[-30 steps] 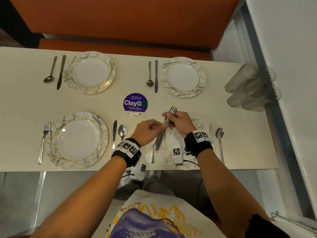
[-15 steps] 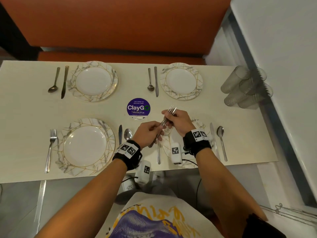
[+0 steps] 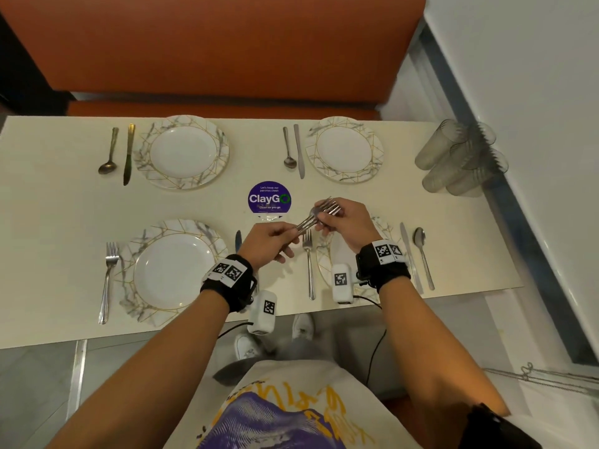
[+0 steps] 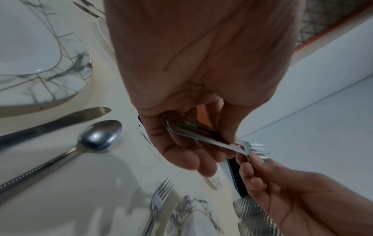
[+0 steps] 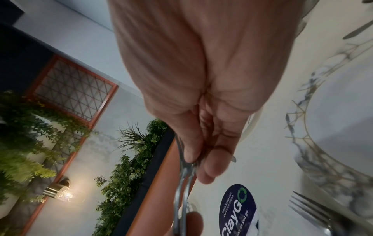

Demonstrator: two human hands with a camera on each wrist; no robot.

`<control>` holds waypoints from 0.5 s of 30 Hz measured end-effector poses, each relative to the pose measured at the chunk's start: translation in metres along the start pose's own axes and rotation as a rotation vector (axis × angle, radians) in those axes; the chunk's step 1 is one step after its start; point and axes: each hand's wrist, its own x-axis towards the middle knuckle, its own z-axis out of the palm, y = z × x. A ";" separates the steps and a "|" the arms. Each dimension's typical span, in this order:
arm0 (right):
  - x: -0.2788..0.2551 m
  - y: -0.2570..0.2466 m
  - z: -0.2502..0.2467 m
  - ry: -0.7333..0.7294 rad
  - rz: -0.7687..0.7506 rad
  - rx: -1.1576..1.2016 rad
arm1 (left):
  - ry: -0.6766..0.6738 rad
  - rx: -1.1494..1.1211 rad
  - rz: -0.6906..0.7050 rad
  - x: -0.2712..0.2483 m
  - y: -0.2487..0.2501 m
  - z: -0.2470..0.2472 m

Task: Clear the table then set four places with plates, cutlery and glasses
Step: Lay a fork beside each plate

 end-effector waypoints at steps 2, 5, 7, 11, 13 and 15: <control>-0.002 -0.005 0.001 -0.013 -0.012 -0.021 | -0.004 -0.069 -0.028 -0.004 0.005 -0.007; -0.003 -0.010 0.005 -0.001 -0.032 -0.041 | -0.054 -0.095 -0.028 -0.010 0.009 -0.017; -0.004 -0.012 0.008 0.007 -0.041 -0.024 | -0.103 -0.088 -0.024 -0.013 0.010 -0.021; -0.010 -0.016 0.018 0.005 -0.043 -0.033 | -0.149 -0.073 -0.042 -0.017 0.010 -0.022; -0.010 -0.018 0.021 0.012 0.005 -0.010 | -0.148 -0.083 -0.057 -0.018 0.009 -0.022; -0.011 -0.019 0.023 0.003 0.050 0.051 | -0.125 -0.080 -0.061 -0.017 0.006 -0.021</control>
